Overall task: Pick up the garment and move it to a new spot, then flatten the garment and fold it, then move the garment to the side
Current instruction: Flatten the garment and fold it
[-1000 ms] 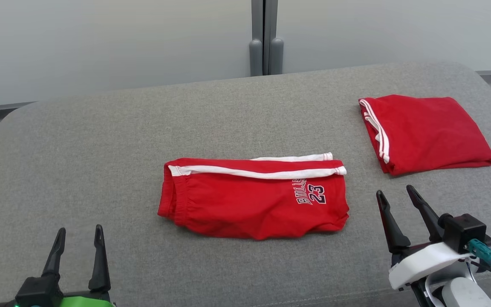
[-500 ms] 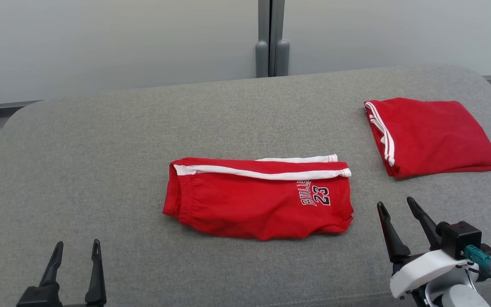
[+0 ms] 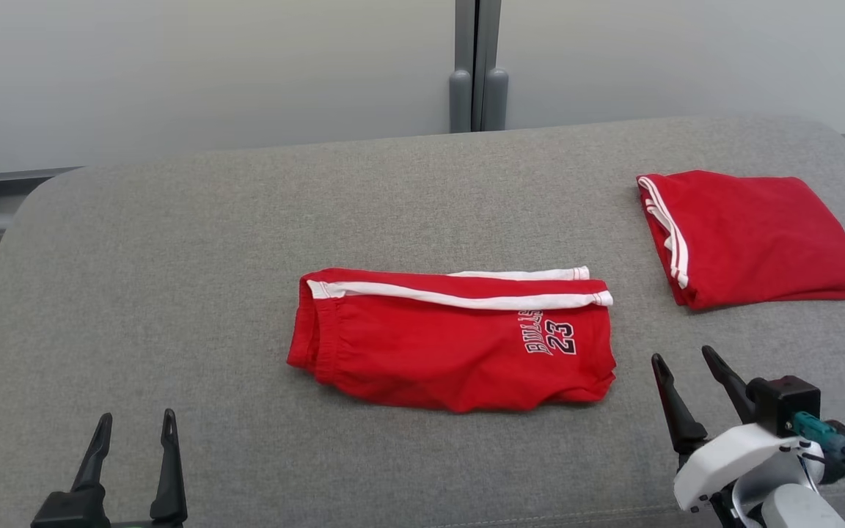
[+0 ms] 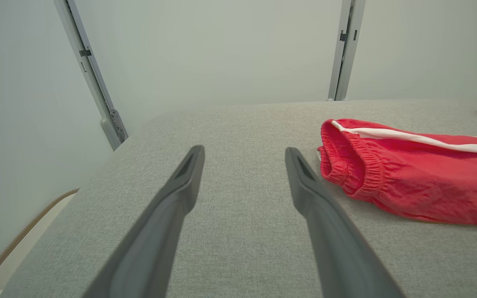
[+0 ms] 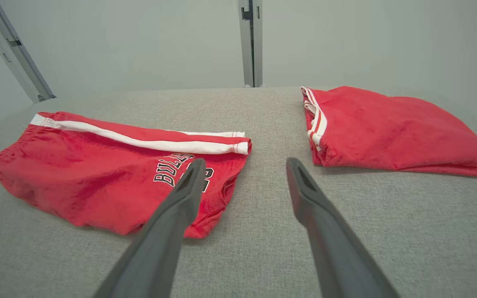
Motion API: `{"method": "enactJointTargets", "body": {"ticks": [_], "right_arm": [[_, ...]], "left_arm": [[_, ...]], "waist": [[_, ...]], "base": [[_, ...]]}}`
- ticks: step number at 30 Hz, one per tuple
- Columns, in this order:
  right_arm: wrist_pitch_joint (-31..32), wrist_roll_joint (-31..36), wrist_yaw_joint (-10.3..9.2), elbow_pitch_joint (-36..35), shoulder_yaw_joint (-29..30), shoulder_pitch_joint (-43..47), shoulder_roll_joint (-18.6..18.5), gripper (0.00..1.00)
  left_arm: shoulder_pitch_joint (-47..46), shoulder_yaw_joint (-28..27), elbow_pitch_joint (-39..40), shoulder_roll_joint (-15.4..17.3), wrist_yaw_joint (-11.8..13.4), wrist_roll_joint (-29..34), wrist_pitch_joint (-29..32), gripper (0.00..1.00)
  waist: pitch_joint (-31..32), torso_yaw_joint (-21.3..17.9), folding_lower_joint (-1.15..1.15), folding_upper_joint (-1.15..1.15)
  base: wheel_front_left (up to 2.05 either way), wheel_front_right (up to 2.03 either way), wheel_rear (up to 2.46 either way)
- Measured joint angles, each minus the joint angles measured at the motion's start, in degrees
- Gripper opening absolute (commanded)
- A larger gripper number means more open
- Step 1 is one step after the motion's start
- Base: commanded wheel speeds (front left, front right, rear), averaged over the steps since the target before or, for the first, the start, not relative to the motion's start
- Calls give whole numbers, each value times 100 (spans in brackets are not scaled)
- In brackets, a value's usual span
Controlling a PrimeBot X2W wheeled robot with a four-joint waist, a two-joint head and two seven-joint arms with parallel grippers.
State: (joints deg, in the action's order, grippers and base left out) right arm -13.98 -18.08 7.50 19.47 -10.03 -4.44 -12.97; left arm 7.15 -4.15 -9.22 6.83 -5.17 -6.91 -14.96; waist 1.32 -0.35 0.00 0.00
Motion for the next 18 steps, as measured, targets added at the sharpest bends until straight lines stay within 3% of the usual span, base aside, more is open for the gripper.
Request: {"method": "enactJointTargets", "body": {"ticks": [8, 18], "right_arm": [[409, -148, 0, 816, -198, -721, -9, 100], [639, -412, 0, 2502, -642, -1794, 21, 100]], "left_arm": [[-18, 68, 2, -41, 11, -10, 0, 100], [-133, 186, -48, -81, -20, -19, 0, 100]], "waist": [[-19, 122, 0, 0], [-147, 368, 0, 0]], "base": [[0, 0, 0], [0, 0, 0]]}}
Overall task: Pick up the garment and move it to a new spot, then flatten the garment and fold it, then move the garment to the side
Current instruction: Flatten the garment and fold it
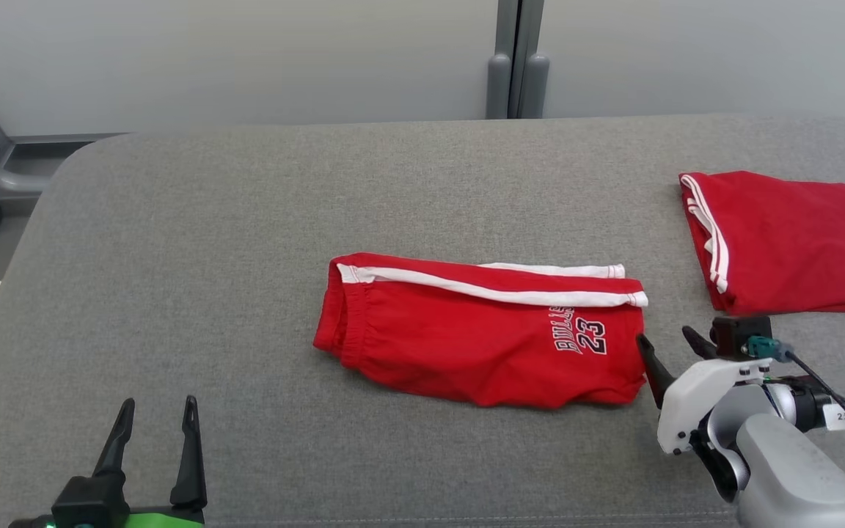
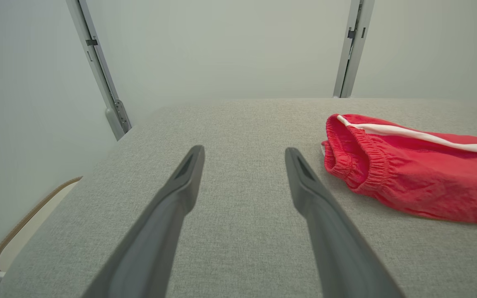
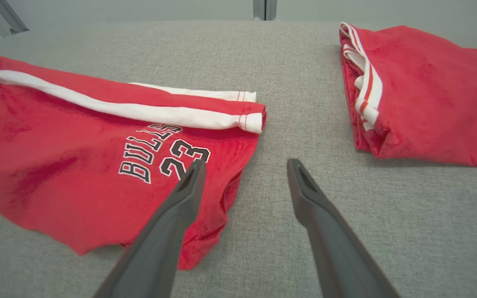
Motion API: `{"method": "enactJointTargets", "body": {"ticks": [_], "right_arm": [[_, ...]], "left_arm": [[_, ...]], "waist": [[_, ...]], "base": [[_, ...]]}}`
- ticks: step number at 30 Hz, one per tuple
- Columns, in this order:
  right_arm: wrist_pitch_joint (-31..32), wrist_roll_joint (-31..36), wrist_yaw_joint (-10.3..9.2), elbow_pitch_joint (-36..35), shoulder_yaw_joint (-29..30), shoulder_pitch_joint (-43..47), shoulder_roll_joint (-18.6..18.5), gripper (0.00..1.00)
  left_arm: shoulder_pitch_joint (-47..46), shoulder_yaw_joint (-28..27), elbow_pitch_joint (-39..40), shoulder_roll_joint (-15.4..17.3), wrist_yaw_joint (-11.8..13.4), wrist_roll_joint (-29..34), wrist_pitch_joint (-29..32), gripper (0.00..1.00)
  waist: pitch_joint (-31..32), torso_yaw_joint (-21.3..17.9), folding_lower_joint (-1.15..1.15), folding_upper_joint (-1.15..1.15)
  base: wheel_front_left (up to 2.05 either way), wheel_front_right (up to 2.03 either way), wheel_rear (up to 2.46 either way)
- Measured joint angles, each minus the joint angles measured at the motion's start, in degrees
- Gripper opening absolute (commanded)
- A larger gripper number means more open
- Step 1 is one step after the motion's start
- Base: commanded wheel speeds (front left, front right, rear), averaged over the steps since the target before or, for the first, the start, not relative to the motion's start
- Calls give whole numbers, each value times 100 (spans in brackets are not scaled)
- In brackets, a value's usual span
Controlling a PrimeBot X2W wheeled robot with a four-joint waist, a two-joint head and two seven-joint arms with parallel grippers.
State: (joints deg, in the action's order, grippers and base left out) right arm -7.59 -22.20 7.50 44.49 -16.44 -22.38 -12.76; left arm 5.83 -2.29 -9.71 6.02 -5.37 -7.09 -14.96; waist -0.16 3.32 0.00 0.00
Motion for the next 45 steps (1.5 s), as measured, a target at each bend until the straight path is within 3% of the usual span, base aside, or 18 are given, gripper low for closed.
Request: {"method": "enactJointTargets", "body": {"ticks": [5, 13, 25, 26, 27, 28, 35, 45], "right_arm": [[162, -256, 0, 909, -291, -684, 38, 100], [580, -704, 0, 1764, -608, -1381, 56, 100], [1118, -1415, -1, 2134, -998, -1691, 66, 100], [1184, -1466, -1, 2138, -1053, -1703, 62, 94], [1206, -1524, -2, 2136, -1088, -1713, 53, 44], [1210, -1581, -2, 2134, -1122, -1715, 43, 2], [970, -1893, 4, 1948, -1433, -1663, -70, 0], [891, -2465, 4, 1255, -2001, -1522, -701, 0]], "left_arm": [[-177, 98, -37, -45, -22, 1, 0, 100], [-408, 237, -155, -100, -68, 3, 0, 100], [-485, 252, -218, -125, -78, 16, 0, 100], [-487, 253, -220, -127, -87, 16, 0, 100], [-491, 255, -223, -130, -93, 16, 0, 100], [-497, 256, -231, -133, -93, 16, 0, 100], [-500, 235, -294, -149, -101, 16, 0, 100], [-408, 191, -286, -179, -92, 16, 0, 100]], "waist": [[-182, 152, 0, 0], [-437, 399, 0, 0], [-558, 596, 0, 0], [-556, 600, 0, 0], [-556, 605, 0, 0], [-554, 610, 0, 0], [-493, 596, 0, 0], [-297, 390, 0, 0]], "base": [[0, 0, 0], [0, 0, 0], [0, 0, 0], [0, 0, 0], [0, 0, 0], [0, 0, 0], [0, 0, 0], [0, 0, 0]]}}
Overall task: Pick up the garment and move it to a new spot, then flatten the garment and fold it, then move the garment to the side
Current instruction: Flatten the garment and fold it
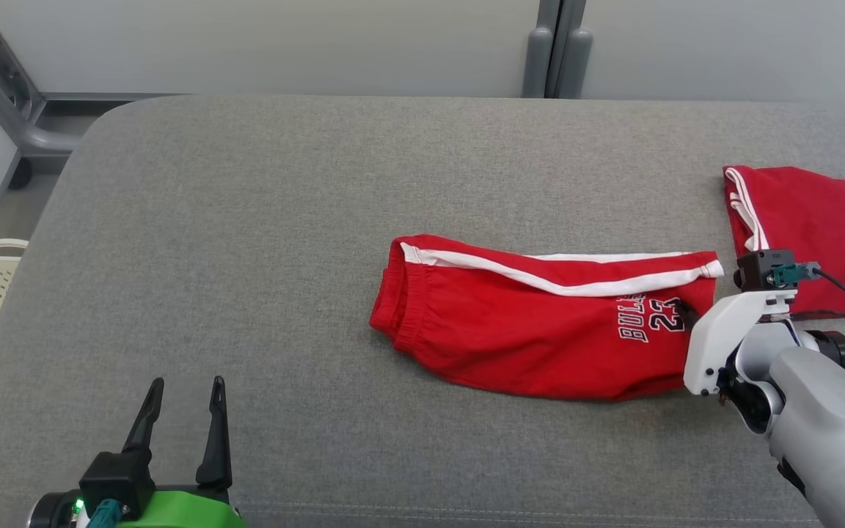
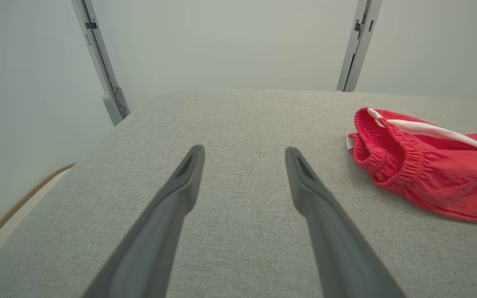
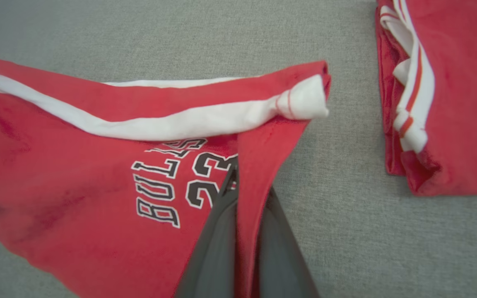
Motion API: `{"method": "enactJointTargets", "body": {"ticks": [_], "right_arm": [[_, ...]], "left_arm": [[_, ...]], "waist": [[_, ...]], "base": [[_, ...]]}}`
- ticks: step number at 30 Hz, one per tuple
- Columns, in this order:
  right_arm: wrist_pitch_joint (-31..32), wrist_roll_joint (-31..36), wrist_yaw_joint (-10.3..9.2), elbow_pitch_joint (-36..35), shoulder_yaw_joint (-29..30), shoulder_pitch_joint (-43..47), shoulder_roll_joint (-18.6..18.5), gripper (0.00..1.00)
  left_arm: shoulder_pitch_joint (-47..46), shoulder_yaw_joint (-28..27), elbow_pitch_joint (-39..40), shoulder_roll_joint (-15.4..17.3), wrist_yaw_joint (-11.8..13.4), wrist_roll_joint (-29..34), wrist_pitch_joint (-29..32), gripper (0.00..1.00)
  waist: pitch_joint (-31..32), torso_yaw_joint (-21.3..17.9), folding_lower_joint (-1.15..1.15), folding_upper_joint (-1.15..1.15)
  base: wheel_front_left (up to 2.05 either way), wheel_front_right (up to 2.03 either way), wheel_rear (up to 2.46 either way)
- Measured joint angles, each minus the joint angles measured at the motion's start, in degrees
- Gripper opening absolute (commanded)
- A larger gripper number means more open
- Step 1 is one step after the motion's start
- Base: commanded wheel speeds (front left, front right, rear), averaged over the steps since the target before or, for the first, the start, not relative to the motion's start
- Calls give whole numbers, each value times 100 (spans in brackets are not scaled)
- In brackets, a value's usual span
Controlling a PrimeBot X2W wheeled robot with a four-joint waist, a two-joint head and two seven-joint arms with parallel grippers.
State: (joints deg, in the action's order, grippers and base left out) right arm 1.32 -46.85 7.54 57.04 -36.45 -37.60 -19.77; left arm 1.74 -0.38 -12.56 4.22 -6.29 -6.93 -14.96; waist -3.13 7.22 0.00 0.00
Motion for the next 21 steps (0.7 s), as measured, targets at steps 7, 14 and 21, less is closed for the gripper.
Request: {"method": "enactJointTargets", "body": {"ticks": [7, 14, 21], "right_arm": [[374, -829, -3, -1006, -403, 51, -342, 0], [845, -1925, -4, -1975, -589, 63, -459, 0], [1159, -2691, -5, -2269, -628, -37, -396, 0]], "left_arm": [[7, 24, -13, -25, -1, -3, 0, 100], [5, 86, -55, -59, -16, -16, 0, 100], [-31, 229, -115, -93, -26, -60, 0, 100]], "waist": [[55, -142, 0, 0], [66, -107, 0, 0], [74, 64, 0, 0]], "base": [[0, 0, 0], [0, 0, 0], [0, 0, 0]]}}
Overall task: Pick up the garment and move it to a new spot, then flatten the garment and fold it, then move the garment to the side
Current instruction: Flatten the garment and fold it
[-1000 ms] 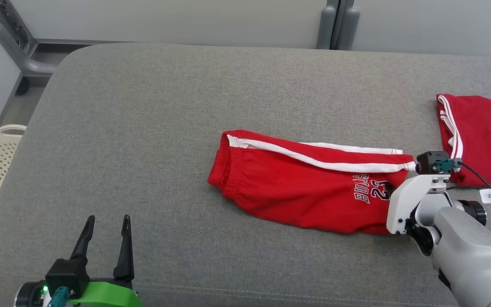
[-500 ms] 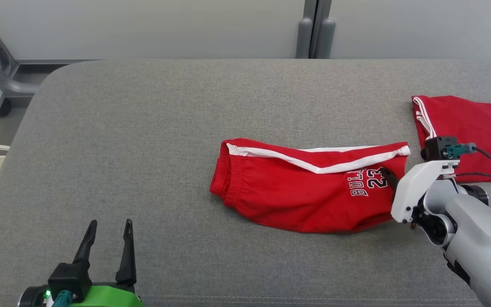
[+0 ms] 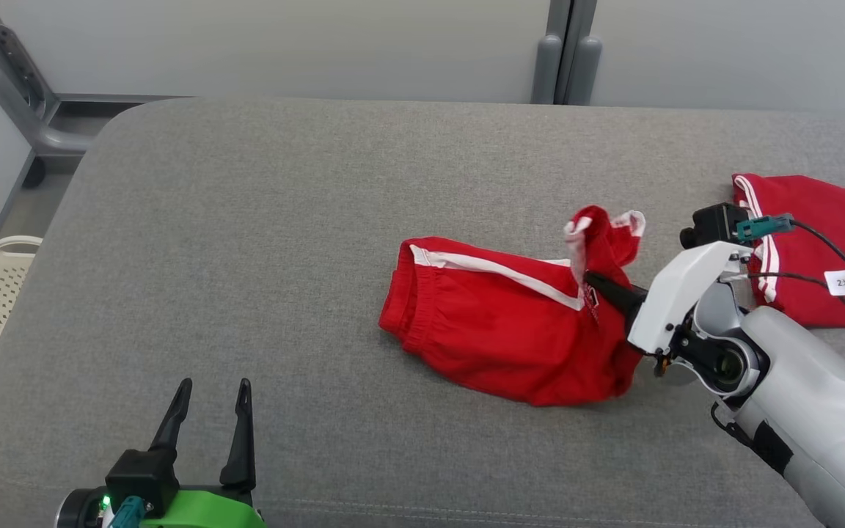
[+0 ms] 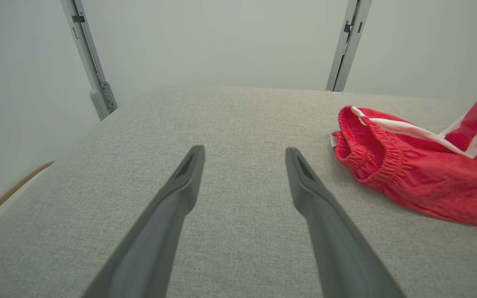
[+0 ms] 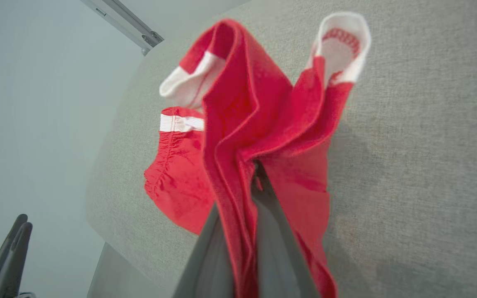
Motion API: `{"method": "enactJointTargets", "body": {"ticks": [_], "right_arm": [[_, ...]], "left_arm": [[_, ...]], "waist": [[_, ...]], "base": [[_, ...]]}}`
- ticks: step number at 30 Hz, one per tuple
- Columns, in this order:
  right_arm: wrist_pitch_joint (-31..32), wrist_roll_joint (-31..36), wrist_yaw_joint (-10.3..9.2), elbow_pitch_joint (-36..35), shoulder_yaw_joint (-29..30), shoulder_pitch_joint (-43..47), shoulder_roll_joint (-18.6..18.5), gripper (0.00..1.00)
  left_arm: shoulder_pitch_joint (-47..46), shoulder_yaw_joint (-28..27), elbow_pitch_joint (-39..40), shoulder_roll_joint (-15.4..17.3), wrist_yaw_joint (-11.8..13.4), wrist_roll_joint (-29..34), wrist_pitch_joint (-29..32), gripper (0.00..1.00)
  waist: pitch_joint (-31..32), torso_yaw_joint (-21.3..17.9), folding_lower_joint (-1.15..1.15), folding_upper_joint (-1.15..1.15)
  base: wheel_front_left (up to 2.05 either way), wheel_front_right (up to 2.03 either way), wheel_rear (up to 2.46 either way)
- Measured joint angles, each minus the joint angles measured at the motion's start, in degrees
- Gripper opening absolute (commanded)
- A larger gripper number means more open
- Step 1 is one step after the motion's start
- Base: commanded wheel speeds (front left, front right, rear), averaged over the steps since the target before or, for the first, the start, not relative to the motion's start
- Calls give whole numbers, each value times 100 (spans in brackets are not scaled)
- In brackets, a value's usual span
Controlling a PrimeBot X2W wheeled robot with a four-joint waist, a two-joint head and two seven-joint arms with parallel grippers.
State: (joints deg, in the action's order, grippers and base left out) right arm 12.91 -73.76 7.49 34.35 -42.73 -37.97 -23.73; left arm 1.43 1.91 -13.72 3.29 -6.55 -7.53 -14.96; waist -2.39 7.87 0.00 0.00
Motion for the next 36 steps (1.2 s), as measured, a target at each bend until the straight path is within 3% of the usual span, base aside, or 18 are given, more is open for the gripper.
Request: {"method": "enactJointTargets", "body": {"ticks": [12, 23, 36], "right_arm": [[181, -490, -1, 725, -30, -436, 675, 0], [135, -737, -1, 1845, 148, -961, 1349, 0], [-37, -715, -1, 2800, 126, -1295, 1711, 0]], "left_arm": [[-63, 303, -119, -29, -16, -52, 0, 100], [-127, 527, -194, -34, 2, -204, 0, 100], [-180, 836, -232, -36, 132, -388, 0, 100]], "waist": [[44, 415, 0, 0], [52, 800, 0, 0], [35, 1108, 0, 0]], "base": [[0, 0, 0], [0, 0, 0], [0, 0, 0]]}}
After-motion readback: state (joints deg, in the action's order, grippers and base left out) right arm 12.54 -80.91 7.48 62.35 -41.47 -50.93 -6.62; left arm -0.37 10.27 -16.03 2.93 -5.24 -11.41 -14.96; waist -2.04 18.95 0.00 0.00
